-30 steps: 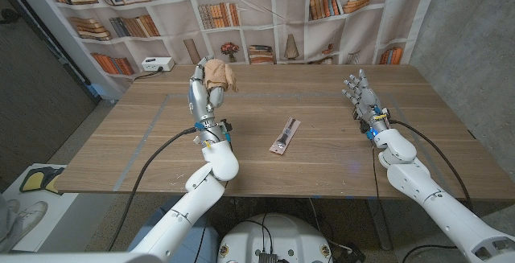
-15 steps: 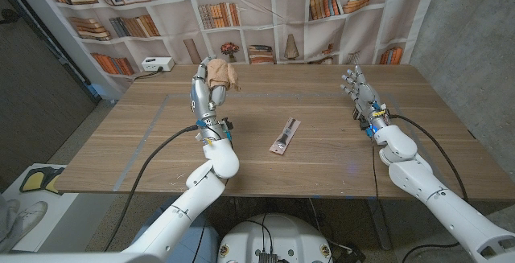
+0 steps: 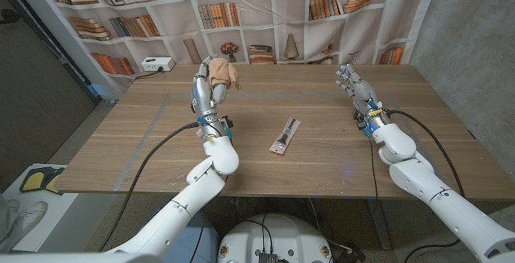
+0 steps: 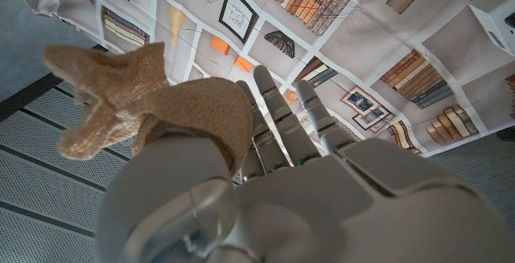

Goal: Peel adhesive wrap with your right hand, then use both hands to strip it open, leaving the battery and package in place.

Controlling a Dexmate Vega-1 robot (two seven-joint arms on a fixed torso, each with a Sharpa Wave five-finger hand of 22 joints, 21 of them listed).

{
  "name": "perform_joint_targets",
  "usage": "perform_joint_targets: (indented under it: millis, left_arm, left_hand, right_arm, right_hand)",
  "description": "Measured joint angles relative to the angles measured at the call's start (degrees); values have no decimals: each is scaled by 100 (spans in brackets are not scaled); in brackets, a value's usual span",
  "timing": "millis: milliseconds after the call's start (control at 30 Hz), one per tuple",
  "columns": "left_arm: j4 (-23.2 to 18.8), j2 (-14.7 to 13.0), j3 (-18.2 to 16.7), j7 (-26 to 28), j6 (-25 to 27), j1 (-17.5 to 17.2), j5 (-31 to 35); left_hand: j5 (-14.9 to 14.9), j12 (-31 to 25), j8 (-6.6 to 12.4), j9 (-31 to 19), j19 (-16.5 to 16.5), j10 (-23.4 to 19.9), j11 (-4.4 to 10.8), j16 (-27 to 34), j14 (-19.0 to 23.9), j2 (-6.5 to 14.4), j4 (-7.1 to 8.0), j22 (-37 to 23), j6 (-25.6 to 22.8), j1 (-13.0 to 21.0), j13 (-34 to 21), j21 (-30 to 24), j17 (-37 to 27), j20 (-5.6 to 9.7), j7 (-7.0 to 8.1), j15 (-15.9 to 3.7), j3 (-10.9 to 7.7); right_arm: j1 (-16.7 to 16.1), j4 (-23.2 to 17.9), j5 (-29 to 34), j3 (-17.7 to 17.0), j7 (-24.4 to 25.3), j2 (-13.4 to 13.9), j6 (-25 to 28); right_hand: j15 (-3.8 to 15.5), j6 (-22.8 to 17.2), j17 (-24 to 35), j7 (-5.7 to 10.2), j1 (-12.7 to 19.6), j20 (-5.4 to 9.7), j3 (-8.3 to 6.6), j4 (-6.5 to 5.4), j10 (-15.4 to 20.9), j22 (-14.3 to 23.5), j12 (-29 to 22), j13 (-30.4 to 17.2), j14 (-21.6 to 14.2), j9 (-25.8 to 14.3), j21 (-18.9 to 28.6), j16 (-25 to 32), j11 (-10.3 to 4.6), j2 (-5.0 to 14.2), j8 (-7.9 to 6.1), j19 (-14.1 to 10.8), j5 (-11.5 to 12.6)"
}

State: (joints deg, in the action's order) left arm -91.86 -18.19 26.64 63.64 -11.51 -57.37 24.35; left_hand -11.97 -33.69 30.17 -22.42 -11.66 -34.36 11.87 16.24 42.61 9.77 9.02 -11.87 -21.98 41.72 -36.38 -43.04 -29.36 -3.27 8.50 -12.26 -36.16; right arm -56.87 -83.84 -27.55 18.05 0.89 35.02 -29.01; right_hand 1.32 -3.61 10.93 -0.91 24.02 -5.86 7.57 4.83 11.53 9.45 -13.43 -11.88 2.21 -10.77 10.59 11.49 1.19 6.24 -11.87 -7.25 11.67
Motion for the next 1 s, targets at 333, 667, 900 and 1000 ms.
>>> perform_joint_targets:
  millis: [333, 667, 900, 1000]
  left_arm:
    - [158, -32, 83, -16, 20, 146, -124]
    - [218, -42, 124, -4, 20, 208, -180]
    - [220, -16, 100, 23, 23, 184, -222]
    - [220, -11, 85, 27, 36, 171, -225]
  left_hand:
    - [0, 0, 56, 11, 0, -1, 0, -44, 0, 46, -7, 17, -85, -102, 57, 0, 2, 0, 85, 2, 55]
    - [0, 1, 85, -6, 0, -1, 0, -78, 6, 32, -24, 43, -136, -133, 57, 0, 0, 0, 72, 8, 72]
    - [0, 1, 203, -32, 0, -19, -11, -100, 6, 43, -32, 44, -253, -188, 56, 0, 0, 0, 126, 8, 79]
    - [0, -23, 237, -36, 0, -45, 0, -100, 30, 49, -55, 43, -270, -193, 56, 0, 0, 0, 143, -13, 102]
  right_arm:
    - [-24, -105, 330, 54, 167, 23, -96]
    - [-24, -118, 567, 80, 295, 10, -274]
    - [-83, -229, 810, 94, 460, -55, -349]
    - [-108, -279, 900, 103, 506, -56, -365]
  right_hand:
    - [9, -125, 0, 83, 155, 23, -59, 90, 70, 0, 0, 0, -50, 0, 44, 8, -59, 32, -31, -147, 0]
    - [52, -523, 0, 174, 412, 146, -184, 216, 506, 0, -99, -27, -359, 0, 110, 106, -75, 50, -111, -715, -28]
    - [52, -552, 0, 203, 465, 148, -221, 252, 523, 0, -99, -26, -359, 0, 110, 106, -91, 58, -111, -717, -45]
    - [79, -552, -28, 203, 528, 104, -245, 276, 523, 0, -99, -26, -387, 0, 110, 106, -91, 75, -111, -820, -44]
